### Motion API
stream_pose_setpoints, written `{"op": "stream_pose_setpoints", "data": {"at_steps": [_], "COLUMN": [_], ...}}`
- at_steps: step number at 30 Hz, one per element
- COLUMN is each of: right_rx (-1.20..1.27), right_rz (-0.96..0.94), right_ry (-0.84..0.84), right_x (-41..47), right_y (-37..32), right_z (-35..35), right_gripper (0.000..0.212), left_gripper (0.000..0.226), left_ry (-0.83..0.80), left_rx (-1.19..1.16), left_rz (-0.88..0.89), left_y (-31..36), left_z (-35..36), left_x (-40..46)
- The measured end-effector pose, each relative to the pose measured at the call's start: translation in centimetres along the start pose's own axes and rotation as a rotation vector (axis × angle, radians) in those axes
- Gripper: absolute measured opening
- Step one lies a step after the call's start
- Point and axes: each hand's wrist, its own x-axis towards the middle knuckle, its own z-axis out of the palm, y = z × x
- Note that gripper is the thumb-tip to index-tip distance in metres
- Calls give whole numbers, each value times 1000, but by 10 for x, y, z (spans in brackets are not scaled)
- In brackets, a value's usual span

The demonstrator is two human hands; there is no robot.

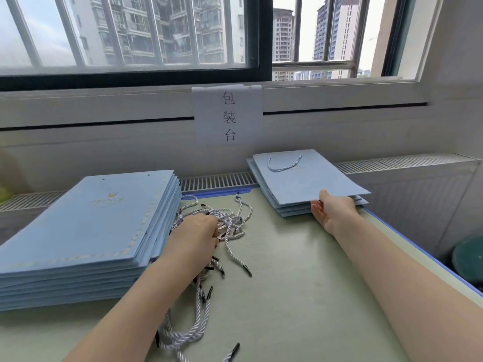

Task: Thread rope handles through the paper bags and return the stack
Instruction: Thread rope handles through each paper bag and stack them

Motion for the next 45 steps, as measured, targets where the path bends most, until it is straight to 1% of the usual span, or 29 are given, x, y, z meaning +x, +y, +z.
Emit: {"op": "stream_pose_setpoints", "data": {"at_steps": [1,3,6,7,9,11,12,13,14,15,16,18,19,20,21,22,23,24,25,27,28,29,30,31,33,35,37,40,45], "right_rx": [-9,-68,-246,-337,-622,-975,-1096,-1146,-1146,-1102,-1013,-857,-827,-797,-754,-704,-648,-586,-525,-422,-393,-384,-391,-405,-426,-453,-481,-505,-603], "right_rz": [23,34,-31,-63,-205,-406,-489,-556,-620,-664,-676,-634,-626,-628,-634,-639,-648,-658,-668,-685,-695,-713,-739,-760,-769,-756,-740,-712,-702], "right_ry": [-26,-76,-128,-131,-100,-31,-3,-9,-62,-178,-351,-748,-903,-1010,-1064,-1077,-1067,-1038,-994,-893,-850,-817,-792,-773,-763,-783,-833,-914,-970], "right_x": [-2,-2,0,1,6,6,3,-4,-13,-25,-41,-75,-88,-95,-101,-104,-105,-105,-104,-100,-98,-96,-95,-94,-94,-96,-99,-104,-104], "right_y": [0,-1,1,3,7,7,4,1,-3,-5,-6,1,9,17,25,30,32,31,30,23,20,18,17,17,19,23,27,31,38], "right_z": [0,1,3,2,-1,-5,-6,-3,2,10,19,34,40,45,47,49,49,49,49,47,47,46,46,46,46,47,48,50,50], "right_gripper": [17,18,17,20,35,48,52,54,54,50,44,28,23,21,17,15,18,23,28,30,30,30,30,29,28,27,26,26,26], "left_gripper": [5,8,11,11,9,7,6,5,6,9,11,13,13,12,11,11,10,10,8,3,7,13,21,30,44,47,43,35,27], "left_ry": [8,56,203,251,340,430,464,482,489,481,459,418,403,387,369,351,352,391,452,520,511,460,375,270,102,10,-20,-10,-17], "left_rx": [-3,3,5,-9,-68,-165,-232,-318,-428,-554,-691,-977,-1104,-1216,-1320,-1397,-1416,-1327,-1133,-554,-262,-47,96,176,199,171,188,264,389], "left_rz": [3,3,34,41,35,28,31,38,46,41,37,54,65,66,57,45,40,45,53,31,-17,-91,-199,-322,-520,-615,-609,-546,-452], "left_y": [0,2,4,5,5,5,6,7,8,10,12,18,22,26,28,31,30,29,25,17,13,9,5,1,-11,-22,-29,-28,-24], "left_z": [0,0,-1,-2,-6,-8,-9,-11,-13,-16,-19,-27,-31,-35,-38,-42,-43,-43,-42,-41,-41,-41,-43,-45,-51,-54,-56,-59,-58], "left_x": [0,-1,-2,-2,-2,-1,-1,-1,-1,-1,0,-2,-4,-6,-7,-8,-9,-8,-7,-6,-6,-5,-5,-6,-6,-6,-7,-10,-10]}}
